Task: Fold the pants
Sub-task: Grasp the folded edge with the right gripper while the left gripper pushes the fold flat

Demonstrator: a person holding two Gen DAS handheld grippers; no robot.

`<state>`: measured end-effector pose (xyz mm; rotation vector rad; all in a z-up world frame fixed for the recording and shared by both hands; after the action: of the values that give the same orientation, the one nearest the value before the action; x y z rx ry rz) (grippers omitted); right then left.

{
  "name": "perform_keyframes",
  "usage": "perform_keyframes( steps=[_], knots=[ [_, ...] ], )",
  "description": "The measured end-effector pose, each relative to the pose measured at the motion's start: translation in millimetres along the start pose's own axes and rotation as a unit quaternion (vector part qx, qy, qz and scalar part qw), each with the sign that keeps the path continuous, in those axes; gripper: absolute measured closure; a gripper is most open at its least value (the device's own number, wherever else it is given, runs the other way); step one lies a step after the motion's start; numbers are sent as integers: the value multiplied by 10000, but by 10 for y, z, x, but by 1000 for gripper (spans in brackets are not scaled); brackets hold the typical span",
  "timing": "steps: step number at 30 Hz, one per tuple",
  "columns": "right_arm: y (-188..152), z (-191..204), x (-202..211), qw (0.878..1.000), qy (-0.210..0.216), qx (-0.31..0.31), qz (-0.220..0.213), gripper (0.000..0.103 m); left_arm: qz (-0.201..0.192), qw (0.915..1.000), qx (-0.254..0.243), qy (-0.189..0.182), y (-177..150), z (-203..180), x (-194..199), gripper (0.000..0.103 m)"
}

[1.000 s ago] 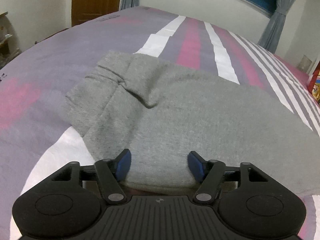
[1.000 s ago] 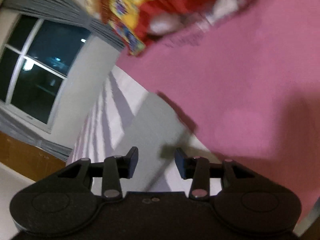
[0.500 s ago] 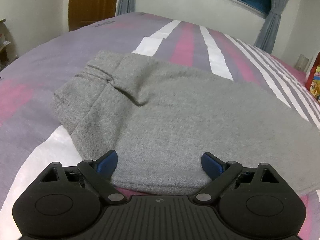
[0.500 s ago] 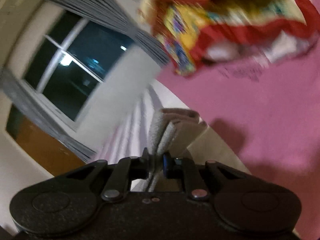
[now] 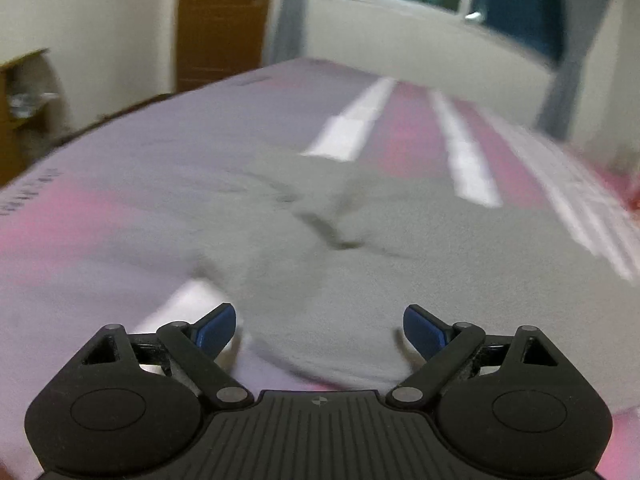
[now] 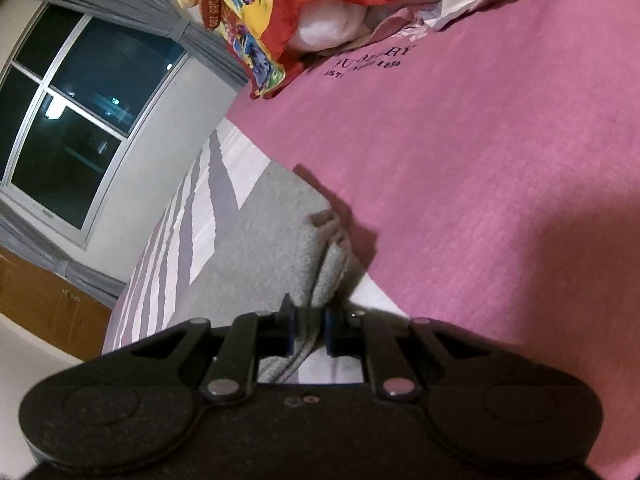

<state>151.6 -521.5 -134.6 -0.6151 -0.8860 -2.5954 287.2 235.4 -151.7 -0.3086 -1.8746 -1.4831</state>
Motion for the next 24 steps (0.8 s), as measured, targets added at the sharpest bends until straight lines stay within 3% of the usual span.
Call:
perform_keyframes(
  steps=[2, 5, 11, 15, 19, 24],
  knots=[
    [2, -6, -30, 10000, -10, -2, 7, 92, 130, 9993, 250, 254, 12, 176, -67, 12],
    [7, -10, -61, 10000, -23, -44, -1, 92, 209, 9960, 841, 230, 31, 447, -143, 12],
    [23, -42, -80, 9999, 28, -152, 14, 92, 482, 9970, 558, 234, -9, 463, -347, 8],
    [79, -27, -135, 9999, 32, -86, 130, 90, 411, 9976, 507, 223, -42, 445, -410, 0],
    [139, -46, -186, 9992, 56, -331, 212, 90, 295, 9983, 429, 256, -78, 420, -415, 0],
    [120, 65, -199, 9995, -227, -113, 168, 90, 104, 9991, 353, 192, -103, 454, -388, 0]
  ],
)
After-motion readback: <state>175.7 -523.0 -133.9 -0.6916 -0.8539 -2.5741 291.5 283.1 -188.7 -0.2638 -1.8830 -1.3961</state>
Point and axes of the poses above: each gripper's, at about its wrist camera, not at the fingertips, and x roughly against the way its jaws point, z to its left, y to its top, the point moved 2 cm from there along -x, roughly the way its jaws point
